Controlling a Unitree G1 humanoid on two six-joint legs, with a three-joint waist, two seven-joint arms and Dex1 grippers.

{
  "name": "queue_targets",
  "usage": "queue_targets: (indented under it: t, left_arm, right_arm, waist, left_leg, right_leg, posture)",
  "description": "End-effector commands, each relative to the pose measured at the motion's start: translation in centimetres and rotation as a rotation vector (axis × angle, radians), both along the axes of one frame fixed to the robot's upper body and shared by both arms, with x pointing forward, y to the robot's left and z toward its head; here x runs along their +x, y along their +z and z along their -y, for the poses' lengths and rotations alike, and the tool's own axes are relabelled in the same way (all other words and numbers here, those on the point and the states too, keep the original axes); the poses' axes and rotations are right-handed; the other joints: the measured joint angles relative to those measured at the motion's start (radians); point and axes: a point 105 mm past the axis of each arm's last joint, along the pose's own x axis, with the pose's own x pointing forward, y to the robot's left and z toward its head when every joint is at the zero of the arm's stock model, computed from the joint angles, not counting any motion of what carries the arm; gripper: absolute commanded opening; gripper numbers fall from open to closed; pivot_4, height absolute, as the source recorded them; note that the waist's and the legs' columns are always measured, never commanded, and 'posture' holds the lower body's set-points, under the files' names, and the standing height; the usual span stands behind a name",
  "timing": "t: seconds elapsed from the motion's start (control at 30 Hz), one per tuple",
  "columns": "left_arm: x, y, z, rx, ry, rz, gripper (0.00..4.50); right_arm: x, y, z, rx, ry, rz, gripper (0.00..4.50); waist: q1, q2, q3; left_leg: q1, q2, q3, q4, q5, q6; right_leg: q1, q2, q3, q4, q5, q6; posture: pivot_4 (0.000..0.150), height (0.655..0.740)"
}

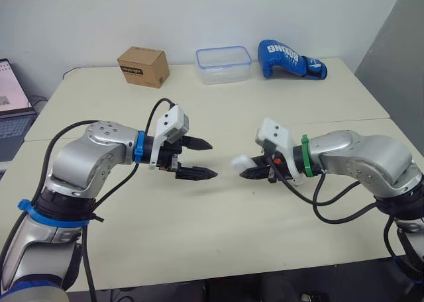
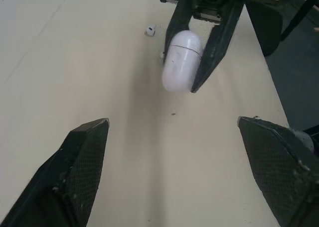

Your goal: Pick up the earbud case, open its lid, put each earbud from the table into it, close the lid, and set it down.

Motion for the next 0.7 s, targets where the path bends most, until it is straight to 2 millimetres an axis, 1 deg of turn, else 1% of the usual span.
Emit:
queue_targets:
  t: [0.03, 0.07, 0.2, 0.37, 0.7]
  left_arm:
    - [0.0, 0.5, 0.2, 0.029, -0.038, 0.021, 3.28]
    - [-0.1, 0.3, 0.2, 0.047, -0.046, 0.018, 2.88]
    - [-0.1, 0.1, 0.5, 0.073, -0.076, 0.006, 2.88]
    - [-0.1, -0.2, 1.4, 0.111, -0.122, 0.005, 2.88]
    - [0.7, -0.9, 2.6, 0.139, -0.135, 0.023, 2.88]
  right_arm:
    - [-0.6, 0.9, -0.5, -0.049, 0.109, 0.097, 0.81]
    - [-0.7, 0.8, -0.5, -0.066, 0.129, 0.107, 0.81]
    - [-0.6, 0.9, -0.8, -0.115, 0.172, 0.137, 0.81]
    - [0.3, 1.0, -1.4, -0.173, 0.190, 0.174, 0.81]
    - [1.1, 1.3, -2.9, -0.211, 0.207, 0.177, 0.81]
  waist:
    - [0.000, 0.000, 0.000]
    - [0.001, 0.000, 0.000]
    - [0.002, 0.000, 0.000]
    - [0.002, 0.000, 0.000]
    - [0.001, 0.000, 0.000]
  left_leg:
    - [0.000, 0.000, 0.000, 0.000, 0.000, 0.000]
    - [0.000, 0.000, 0.000, 0.000, 0.000, 0.000]
    - [0.000, 0.000, 0.000, 0.000, 0.000, 0.000]
    - [0.000, 0.000, 0.000, 0.000, 0.000, 0.000]
    - [-0.001, 0.000, 0.000, 0.000, 0.000, 0.000]
  right_leg:
    - [0.000, 0.000, 0.000, 0.000, 0.000, 0.000]
    - [0.000, 0.000, 0.000, 0.000, 0.000, 0.000]
    - [0.000, 0.000, 0.000, 0.000, 0.000, 0.000]
    - [0.000, 0.000, 0.000, 0.000, 0.000, 0.000]
    - [-0.001, 0.000, 0.000, 0.001, 0.000, 0.000]
  posture:
    - [0.150, 0.7307]
    - [0.150, 0.7307]
    - [0.150, 0.7307]
    - [0.150, 0.7307]
    - [0.150, 0.7307]
